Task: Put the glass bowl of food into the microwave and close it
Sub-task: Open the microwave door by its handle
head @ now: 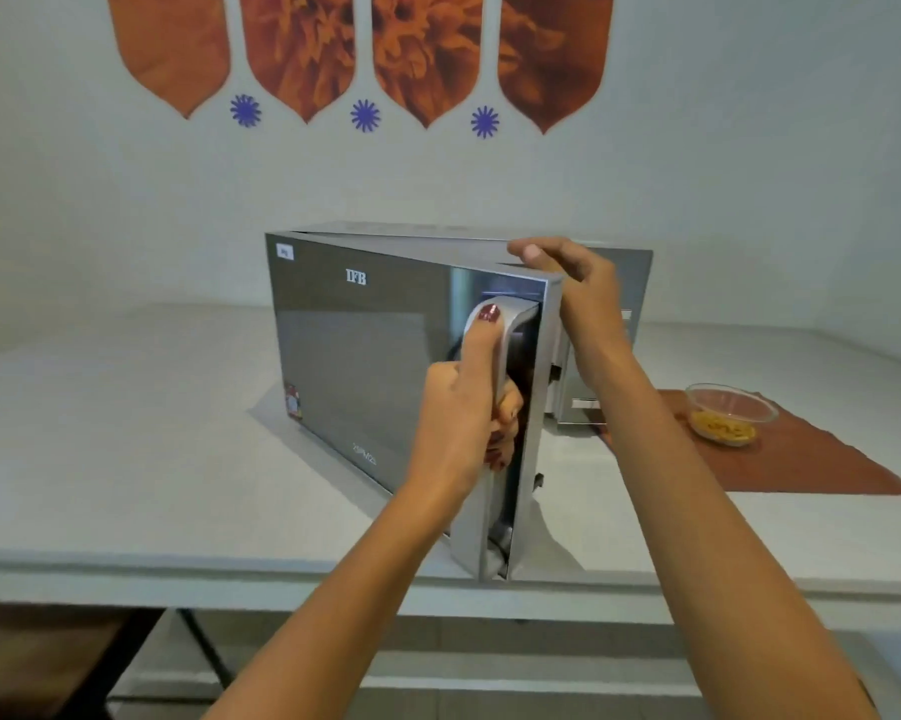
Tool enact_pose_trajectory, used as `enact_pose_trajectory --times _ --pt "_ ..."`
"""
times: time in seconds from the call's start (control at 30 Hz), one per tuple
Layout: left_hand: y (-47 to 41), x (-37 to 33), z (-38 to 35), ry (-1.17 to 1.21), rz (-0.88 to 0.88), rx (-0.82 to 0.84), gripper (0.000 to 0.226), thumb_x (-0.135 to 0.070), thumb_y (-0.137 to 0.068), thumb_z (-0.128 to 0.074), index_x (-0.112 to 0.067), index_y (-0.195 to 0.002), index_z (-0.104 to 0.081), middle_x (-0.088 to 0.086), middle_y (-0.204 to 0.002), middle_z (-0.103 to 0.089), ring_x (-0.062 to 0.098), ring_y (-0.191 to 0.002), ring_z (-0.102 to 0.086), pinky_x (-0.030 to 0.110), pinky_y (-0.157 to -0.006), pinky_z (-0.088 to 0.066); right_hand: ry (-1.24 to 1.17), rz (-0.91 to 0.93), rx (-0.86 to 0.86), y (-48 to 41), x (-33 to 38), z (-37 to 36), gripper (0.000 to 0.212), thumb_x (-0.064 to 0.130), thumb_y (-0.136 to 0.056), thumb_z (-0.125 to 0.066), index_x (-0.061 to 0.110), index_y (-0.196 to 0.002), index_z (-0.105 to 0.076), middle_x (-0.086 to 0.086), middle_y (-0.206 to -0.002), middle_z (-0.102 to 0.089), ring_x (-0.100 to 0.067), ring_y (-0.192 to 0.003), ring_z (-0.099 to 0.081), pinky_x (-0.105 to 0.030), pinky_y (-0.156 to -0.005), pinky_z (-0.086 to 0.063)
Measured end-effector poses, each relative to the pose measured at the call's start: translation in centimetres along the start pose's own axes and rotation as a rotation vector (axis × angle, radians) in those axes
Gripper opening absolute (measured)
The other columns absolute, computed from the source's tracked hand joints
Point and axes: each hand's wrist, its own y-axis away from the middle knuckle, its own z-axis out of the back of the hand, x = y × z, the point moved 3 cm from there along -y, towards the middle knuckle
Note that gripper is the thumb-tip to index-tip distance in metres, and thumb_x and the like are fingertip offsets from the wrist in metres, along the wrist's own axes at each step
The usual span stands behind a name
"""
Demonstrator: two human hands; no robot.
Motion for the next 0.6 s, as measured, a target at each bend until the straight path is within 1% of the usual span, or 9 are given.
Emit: enact_pose_trajectory --times 0.1,0.17,0.23,0.3,0.33,0.37,0.5,0.57,0.6 --pt "2.4 -1.3 2.9 -0.021 0.016 -0.038 0.068 -0.081 -0.065 -0.034 -0.018 -0.038 -0.034 -0.004 -0.033 -0.03 0.012 -0.03 -0.026 0.018 -0.036 -0.027 -0.207 0.111 0.127 2.6 3.6 -2.5 0.026 0.018 -0.094 -0.056 0.004 -0.109 -0.072 0.0 -0.11 -0.073 -0.006 -0.111 -0.065 -0.015 -0.093 -0.049" --pt "3.8 -1.9 5.1 -0.031 0.029 -0.063 0.071 -0.083 -0.062 -0.031 -0.016 -0.039 -0.033 -0.003 -0.032 -0.028 0.013 -0.029 -0.024 0.02 -0.036 -0.026 -0.294 0.162 0.211 4.2 5.8 -4.5 0.027 0.014 -0.096 -0.053 0.0 -0.111 -0.07 -0.002 -0.114 -0.072 -0.006 -0.115 -0.063 -0.01 -0.092 -0.046" --pt "5.0 -2.7 7.3 -0.029 0.041 -0.083 0.073 -0.085 -0.061 -0.029 -0.016 -0.038 -0.033 -0.003 -0.03 -0.027 0.013 -0.028 -0.023 0.018 -0.037 -0.025 -0.341 0.189 0.308 5.6 7.4 -6.9 0.028 0.014 -0.098 -0.048 0.0 -0.11 -0.07 -0.006 -0.121 -0.07 -0.01 -0.12 -0.062 -0.019 -0.102 -0.044" --pt "6.0 -3.3 9.6 -0.014 0.06 -0.099 0.073 -0.085 -0.063 -0.026 -0.017 -0.036 -0.034 -0.005 -0.028 -0.027 0.011 -0.026 -0.021 0.014 -0.037 -0.025 -0.355 0.209 0.368 6.8 8.5 -9.3 0.036 0.017 -0.102 -0.039 0.002 -0.104 -0.072 -0.009 -0.12 -0.07 -0.015 -0.121 -0.062 -0.042 -0.116 -0.034" --pt "6.5 -3.6 10.8 -0.005 0.066 -0.107 0.073 -0.084 -0.065 -0.024 -0.018 -0.035 -0.034 -0.006 -0.028 -0.027 0.01 -0.024 -0.021 0.012 -0.036 -0.025 -0.374 0.213 0.387 7.4 8.9 -10.4 0.041 0.019 -0.103 -0.034 0.003 -0.102 -0.072 -0.01 -0.117 -0.071 -0.016 -0.12 -0.062 -0.049 -0.118 -0.031" --pt "7.0 -3.9 11.9 0.01 0.066 -0.114 0.073 -0.083 -0.068 -0.023 -0.019 -0.034 -0.036 -0.006 -0.027 -0.028 0.009 -0.024 -0.021 0.011 -0.035 -0.025 -0.399 0.213 0.4 7.9 9.2 -11.4 0.044 0.019 -0.103 -0.031 0.003 -0.101 -0.072 -0.01 -0.114 -0.072 -0.016 -0.118 -0.063 -0.05 -0.117 -0.031" --pt "8.5 -4.7 15.8 0.032 0.048 -0.206 0.076 -0.078 -0.082 -0.02 -0.022 -0.034 -0.039 -0.007 -0.029 -0.03 0.008 -0.025 -0.024 0.01 -0.035 -0.026 -0.455 0.224 0.414 9.5 9.7 -14.6 0.046 0.019 -0.103 -0.029 -0.001 -0.108 -0.07 -0.012 -0.116 -0.071 -0.016 -0.122 -0.06 -0.037 -0.114 -0.038" --pt "9.2 -4.9 17.4 -0.031 0.0 -0.343 0.075 -0.073 -0.085 -0.022 -0.021 -0.034 -0.044 -0.007 -0.031 -0.034 0.009 -0.027 -0.027 0.015 -0.035 -0.028 -0.478 0.257 0.43 10.4 9.9 -16.2 0.043 0.019 -0.103 -0.03 -0.001 -0.114 -0.067 -0.009 -0.119 -0.069 -0.014 -0.123 -0.057 -0.028 -0.11 -0.04" --pt "9.6 -5.0 17.8 -0.077 -0.05 -0.429 0.074 -0.068 -0.087 -0.023 -0.021 -0.036 -0.049 -0.005 -0.033 -0.038 0.01 -0.03 -0.031 0.018 -0.037 -0.03 -0.47 0.285 0.424 10.8 10.0 -16.8 0.041 0.018 -0.103 -0.031 0.0 -0.117 -0.065 -0.007 -0.12 -0.067 -0.015 -0.124 -0.056 -0.028 -0.11 -0.04"
